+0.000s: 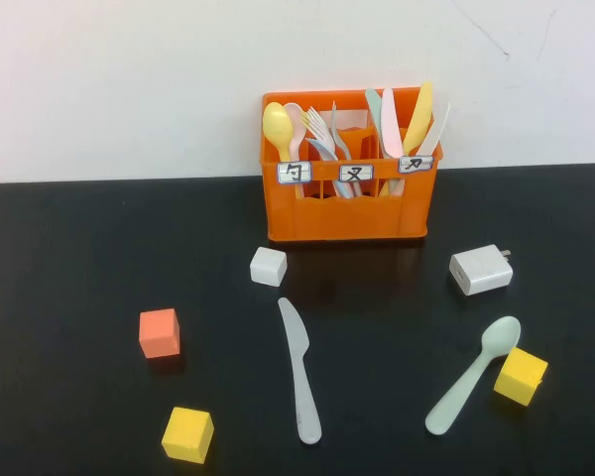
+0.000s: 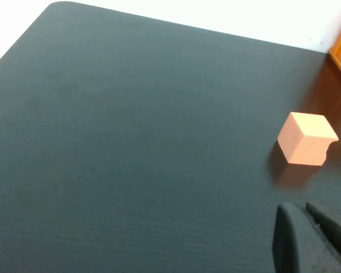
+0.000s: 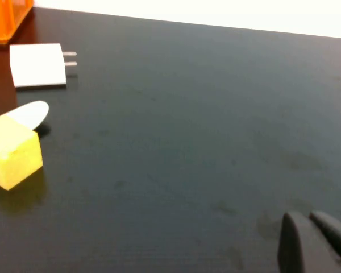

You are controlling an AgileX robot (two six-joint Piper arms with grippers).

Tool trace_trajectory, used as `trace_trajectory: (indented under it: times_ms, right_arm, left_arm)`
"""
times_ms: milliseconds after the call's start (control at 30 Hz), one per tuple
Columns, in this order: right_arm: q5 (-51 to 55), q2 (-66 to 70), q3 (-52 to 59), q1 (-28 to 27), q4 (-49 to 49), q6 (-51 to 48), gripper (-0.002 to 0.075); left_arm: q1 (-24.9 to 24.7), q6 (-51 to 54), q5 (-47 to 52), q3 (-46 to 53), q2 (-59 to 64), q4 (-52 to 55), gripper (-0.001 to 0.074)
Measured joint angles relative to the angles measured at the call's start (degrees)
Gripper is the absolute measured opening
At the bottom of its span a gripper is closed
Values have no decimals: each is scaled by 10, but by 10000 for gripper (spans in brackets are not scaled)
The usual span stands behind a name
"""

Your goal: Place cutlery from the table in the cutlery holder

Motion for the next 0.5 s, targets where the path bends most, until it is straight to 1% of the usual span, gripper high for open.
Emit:
trace_trajectory:
  times_ms: [500]
  right_arm:
    - [0,0,0,0,0,0,-2]
  left_arm:
    - [0,1,1,0,0,4,-1]
